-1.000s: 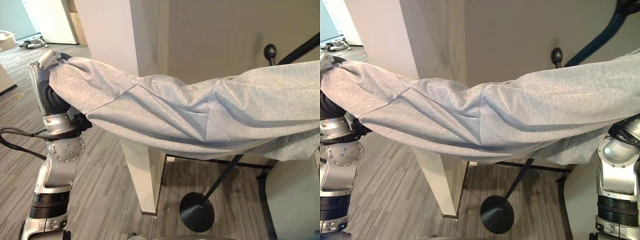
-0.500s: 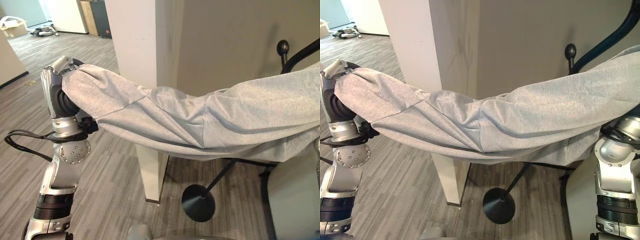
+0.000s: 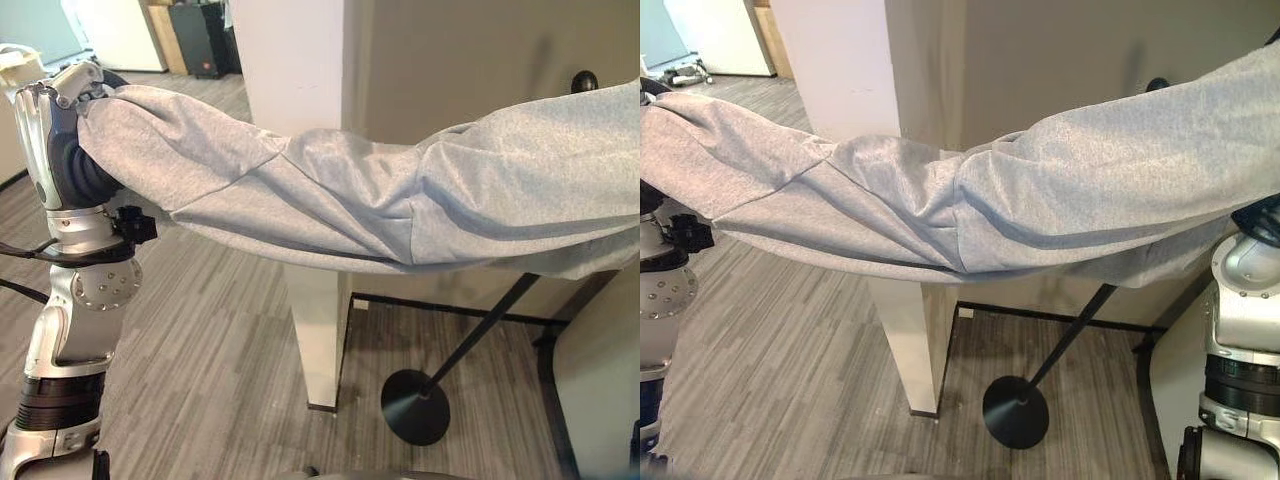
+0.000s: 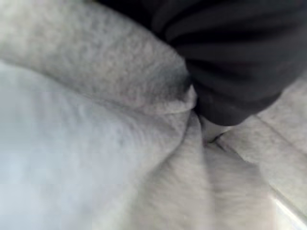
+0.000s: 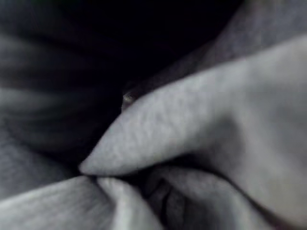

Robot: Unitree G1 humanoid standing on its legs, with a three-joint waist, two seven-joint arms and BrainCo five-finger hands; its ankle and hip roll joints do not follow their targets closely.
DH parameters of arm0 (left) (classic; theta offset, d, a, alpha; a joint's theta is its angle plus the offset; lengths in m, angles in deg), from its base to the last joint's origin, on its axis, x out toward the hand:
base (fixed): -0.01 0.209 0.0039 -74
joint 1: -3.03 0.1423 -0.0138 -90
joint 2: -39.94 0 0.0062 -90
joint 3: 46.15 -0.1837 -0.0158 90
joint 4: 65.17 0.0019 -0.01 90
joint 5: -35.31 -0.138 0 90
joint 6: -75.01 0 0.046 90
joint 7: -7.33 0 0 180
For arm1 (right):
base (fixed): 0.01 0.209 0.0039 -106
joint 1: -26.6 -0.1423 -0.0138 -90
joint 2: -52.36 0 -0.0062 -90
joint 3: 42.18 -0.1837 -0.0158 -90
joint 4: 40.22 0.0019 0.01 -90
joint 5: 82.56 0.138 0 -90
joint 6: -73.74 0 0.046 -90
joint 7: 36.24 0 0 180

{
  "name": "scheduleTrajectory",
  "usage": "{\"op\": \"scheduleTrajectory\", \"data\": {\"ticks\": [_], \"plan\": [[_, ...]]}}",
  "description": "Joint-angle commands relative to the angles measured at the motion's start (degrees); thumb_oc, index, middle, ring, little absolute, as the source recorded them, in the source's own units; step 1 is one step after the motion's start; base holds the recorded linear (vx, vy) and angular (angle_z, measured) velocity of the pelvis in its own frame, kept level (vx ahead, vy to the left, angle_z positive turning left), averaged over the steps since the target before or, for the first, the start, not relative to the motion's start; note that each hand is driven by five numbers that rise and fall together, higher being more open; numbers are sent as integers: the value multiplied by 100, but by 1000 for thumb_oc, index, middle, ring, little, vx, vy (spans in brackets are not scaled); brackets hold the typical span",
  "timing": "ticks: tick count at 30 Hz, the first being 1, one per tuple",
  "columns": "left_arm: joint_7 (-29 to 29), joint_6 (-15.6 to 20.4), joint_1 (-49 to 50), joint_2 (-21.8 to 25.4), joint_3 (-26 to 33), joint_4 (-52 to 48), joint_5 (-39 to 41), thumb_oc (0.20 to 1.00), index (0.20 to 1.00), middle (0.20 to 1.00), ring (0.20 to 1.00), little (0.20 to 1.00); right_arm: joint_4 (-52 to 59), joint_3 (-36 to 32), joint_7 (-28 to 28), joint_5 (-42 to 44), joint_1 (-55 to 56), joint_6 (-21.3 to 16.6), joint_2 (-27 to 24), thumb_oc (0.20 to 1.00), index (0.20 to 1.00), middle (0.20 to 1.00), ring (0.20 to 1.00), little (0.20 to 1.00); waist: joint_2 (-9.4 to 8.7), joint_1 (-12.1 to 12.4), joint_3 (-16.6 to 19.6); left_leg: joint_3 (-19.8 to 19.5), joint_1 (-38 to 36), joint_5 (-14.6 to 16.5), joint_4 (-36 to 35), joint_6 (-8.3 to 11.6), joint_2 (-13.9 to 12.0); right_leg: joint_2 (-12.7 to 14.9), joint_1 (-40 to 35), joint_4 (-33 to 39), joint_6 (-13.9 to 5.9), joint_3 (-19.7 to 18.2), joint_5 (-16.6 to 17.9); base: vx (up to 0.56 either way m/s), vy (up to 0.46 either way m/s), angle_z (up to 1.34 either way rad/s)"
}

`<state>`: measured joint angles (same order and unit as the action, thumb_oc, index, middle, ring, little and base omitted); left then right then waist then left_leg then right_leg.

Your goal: Hang the clothes on the sofa on the clothes rack.

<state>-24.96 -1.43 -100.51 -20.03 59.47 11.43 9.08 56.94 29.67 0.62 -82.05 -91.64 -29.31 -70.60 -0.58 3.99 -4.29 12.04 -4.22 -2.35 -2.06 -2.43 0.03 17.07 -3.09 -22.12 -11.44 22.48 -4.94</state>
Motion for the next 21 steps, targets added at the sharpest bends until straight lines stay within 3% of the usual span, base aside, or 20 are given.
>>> {"op": "scheduleTrajectory", "data": {"ticks": [1, 3, 5, 6, 7, 10, 12, 14, 17, 21], "plan": [[-116, -73, 60, 465, 475, -227, -103, 200, 200, 200, 200, 200, -53, -28, 148, -221, -607, -71, -532, 200, 200, 200, 200, 200, -189, 195, 383, -228, -280, 634, -94, 5, 127, -125, 254, -323, -8, 138, 551, 39, -79, -9], [3, -11, 207, 788, 747, -264, -118, 200, 200, 200, 200, 200, -139, -137, 263, -256, -825, 68, -1040, 200, 200, 200, 200, 200, -182, 223, 423, -338, -220, 665, -99, 156, 10, 355, 91, 142, 50, 39, 572, -26, -256, -23], [21, -6, 296, 924, 891, -198, -75, 200, 200, 200, 200, 200, -246, -263, 319, -172, -762, 127, -1326, 200, 200, 200, 200, 200, -216, 163, 470, -409, -135, 680, -56, 260, -59, 566, 8, 684, 22, -259, 847, -36, -247, 11], [20, 0, 297, 928, 894, -198, -66, 200, 200, 200, 200, 200, -253, -270, 320, -156, -759, 123, -1336, 200, 200, 200, 200, 200, -221, 169, 473, -395, -101, 645, -39, 252, -51, 565, 9, 748, 35, -249, 916, 3, -184, 23], [-7, -21, 349, 973, 989, -135, -73, 200, 200, 200, 200, 200, -290, -386, 336, -144, -650, 158, -1466, 200, 200, 200, 200, 200, -236, 105, 503, -461, -85, 680, -39, 310, -91, 602, -28, 1018, -12, -490, 1010, -9, -182, 30], [-29, -20, 596, 1073, 1262, -134, -82, 200, 200, 200, 200, 200, -279, -822, 325, -136, -237, 223, -1776, 200, 200, 200, 200, 200, -415, 41, 590, -507, 19, 631, 10, 431, -135, 490, -238, 1702, -124, -990, 1212, 5, -228, 30], [26, -8, 887, 999, 1501, -186, -28, 200, 200, 200, 200, 200, -224, -943, 278, -68, -131, 177, -1849, 200, 200, 200, 200, 200, -521, 104, 707, -442, 19, 530, -61, 535, -256, 356, -310, 2076, -243, -907, 1229, 30, -280, -9], [52, 12, 1003, 951, 1590, -226, 12, 200, 200, 200, 200, 200, -214, -1003, 255, -37, -62, 164, -1851, 200, 200, 200, 200, 200, -527, 79, 740, -426, 21, 460, -105, 593, -343, 258, -375, 2257, -236, -892, 1170, 2, -214, -15], [115, 61, 1094, 842, 1627, -297, 148, 200, 200, 200, 200, 200, -264, -1180, 229, 3, 99, 109, -2039, 200, 200, 200, 200, 200, -473, 16, 777, -462, 52, 206, -274, 811, -690, -114, -510, 2681, -121, -864, 906, -48, -283, -9], [167, 99, 1015, 705, 1489, -307, 196, 200, 200, 200, 200, 200, -293, -1251, 197, 18, 213, 27, -2046, 200, 200, 200, 200, 200, -366, -47, 748, -520, 111, 35, -289, 953, -962, -400, -515, 2712, 24, -880, 615, -54, -181, -3]]}}
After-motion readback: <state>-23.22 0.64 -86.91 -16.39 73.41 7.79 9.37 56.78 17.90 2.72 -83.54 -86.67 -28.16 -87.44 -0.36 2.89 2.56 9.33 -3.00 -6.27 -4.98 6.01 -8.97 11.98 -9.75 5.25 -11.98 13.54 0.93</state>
